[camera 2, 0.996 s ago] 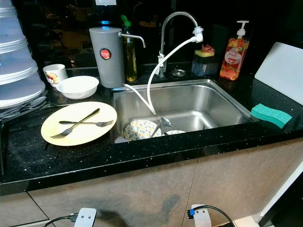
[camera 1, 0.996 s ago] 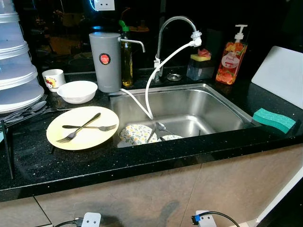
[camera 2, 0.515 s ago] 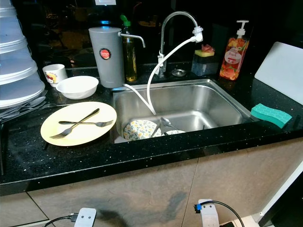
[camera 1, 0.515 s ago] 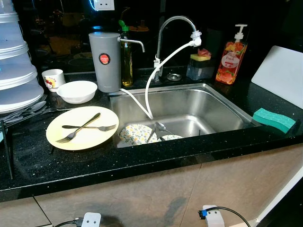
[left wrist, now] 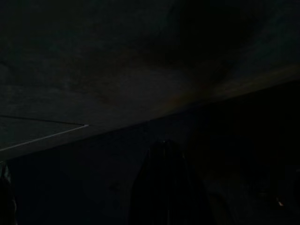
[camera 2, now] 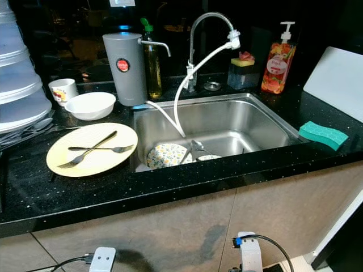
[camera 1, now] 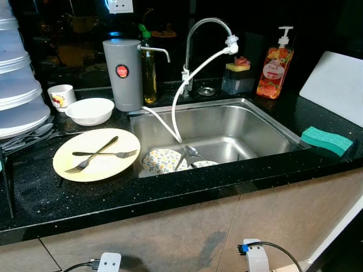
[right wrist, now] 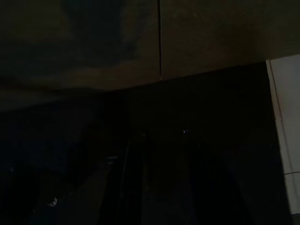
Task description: Kitchen organization
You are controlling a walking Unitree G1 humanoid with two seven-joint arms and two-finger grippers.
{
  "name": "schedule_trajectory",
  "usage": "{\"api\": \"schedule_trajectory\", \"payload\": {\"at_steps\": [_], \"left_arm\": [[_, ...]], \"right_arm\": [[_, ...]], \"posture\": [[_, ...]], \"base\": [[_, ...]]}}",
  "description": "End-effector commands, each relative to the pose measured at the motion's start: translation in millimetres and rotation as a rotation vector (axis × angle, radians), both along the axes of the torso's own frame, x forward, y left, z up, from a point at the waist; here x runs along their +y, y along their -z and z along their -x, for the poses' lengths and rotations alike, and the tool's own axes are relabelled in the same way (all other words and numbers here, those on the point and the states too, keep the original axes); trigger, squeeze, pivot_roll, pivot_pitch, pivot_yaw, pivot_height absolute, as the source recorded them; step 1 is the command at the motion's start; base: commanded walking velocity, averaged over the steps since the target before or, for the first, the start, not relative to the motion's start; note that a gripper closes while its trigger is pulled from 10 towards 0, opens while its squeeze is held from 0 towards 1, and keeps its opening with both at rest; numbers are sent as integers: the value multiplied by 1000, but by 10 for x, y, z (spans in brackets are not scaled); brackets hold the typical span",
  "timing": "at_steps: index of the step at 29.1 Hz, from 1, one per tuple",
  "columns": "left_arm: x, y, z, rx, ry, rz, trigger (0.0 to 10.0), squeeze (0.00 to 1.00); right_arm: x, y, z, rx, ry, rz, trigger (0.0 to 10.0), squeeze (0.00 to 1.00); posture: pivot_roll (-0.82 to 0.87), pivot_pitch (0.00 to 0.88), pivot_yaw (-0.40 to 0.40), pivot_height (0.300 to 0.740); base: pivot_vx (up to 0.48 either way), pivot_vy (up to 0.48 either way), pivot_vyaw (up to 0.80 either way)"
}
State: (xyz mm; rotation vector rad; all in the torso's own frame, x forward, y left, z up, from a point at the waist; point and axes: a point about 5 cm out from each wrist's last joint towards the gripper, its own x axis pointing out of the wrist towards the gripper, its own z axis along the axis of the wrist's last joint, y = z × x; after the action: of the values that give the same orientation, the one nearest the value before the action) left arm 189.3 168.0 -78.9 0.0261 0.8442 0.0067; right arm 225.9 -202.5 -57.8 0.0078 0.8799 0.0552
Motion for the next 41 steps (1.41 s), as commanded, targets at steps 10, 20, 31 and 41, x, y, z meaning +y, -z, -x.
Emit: {"api": "schedule_trajectory", "payload": {"at_steps": [10,20,31,41], "left_arm": [[92,-25,-6,-41,-54,-14,10000,0],[83,-68,76,-147,56,-4,10000,0],[357,-293,291,-337,10,-42,10000,0],[236,-955,226,-642,156,-50,10000,0]], "right_arm": [[-2,-99,-121,-84,12,-80,10000,0],[193,-88,-133,-102,-30,-146,10000,0],[193,-200,-193,-238,-136,-126,10000,0],[71,-568,-280,-533,-57,-154,10000,0]], "posture": [[-27,0,-12,740],[12,0,-44,740],[47,0,-75,740],[71,0,-87,740]], "base": [[0,0,0],[0,0,0],[0,0,0],[0,0,0]]}}
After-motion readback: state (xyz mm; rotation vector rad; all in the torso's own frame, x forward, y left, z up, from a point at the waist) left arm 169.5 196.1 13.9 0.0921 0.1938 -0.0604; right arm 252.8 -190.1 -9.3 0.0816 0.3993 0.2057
